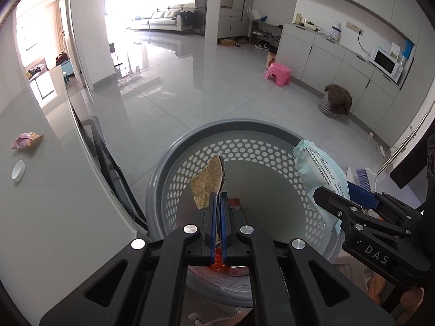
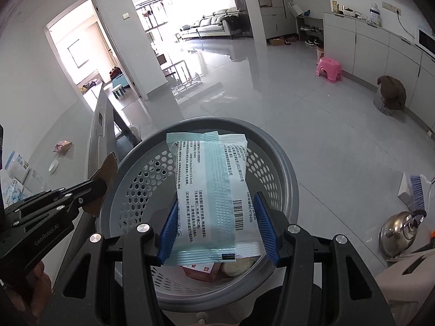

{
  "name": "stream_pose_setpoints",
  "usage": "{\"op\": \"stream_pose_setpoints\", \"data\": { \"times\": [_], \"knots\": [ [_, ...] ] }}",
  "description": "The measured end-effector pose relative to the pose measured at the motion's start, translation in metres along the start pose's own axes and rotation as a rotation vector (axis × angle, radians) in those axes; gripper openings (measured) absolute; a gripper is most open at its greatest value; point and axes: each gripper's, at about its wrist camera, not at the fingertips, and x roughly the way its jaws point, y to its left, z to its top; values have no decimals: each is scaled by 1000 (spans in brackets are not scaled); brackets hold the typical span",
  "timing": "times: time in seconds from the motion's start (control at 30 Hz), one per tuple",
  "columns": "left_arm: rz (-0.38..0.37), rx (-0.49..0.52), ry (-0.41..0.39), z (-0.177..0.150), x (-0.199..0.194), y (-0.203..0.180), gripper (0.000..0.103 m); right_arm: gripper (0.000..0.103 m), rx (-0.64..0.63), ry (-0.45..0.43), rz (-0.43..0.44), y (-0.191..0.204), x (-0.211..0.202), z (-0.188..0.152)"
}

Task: Collect trash
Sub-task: 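Carry the leaf and wipes packet over the grey basket and open both tools, then return to the table and close the left tool on the white bottle cap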

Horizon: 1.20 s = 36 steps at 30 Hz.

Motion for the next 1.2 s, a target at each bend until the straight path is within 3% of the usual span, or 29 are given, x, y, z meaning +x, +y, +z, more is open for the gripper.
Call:
{"op": "stream_pose_setpoints", "data": {
  "times": [0.2, 0.33, 0.37, 0.4, 0.47, 1.2],
  "knots": [
    [3, 3, 14, 1, 5, -3, 4, 51, 6, 5, 11, -3, 5, 0],
    [26, -2, 6, 2, 1, 1, 13, 66, 1, -20, 9, 2, 0, 2],
    [30, -6, 6, 3, 1, -1, 24, 67, 4, -29, 9, -1, 0, 3],
    [32, -12, 4, 2, -1, 2, 42, 67, 8, -35, 12, -2, -1, 4],
    [38, -31, -14, 2, -4, 5, 63, 67, 12, -36, 14, -3, -2, 5],
    [46, -88, -29, -7, -19, 26, 68, 67, 2, -30, 21, 8, -5, 3]
  ]
}}
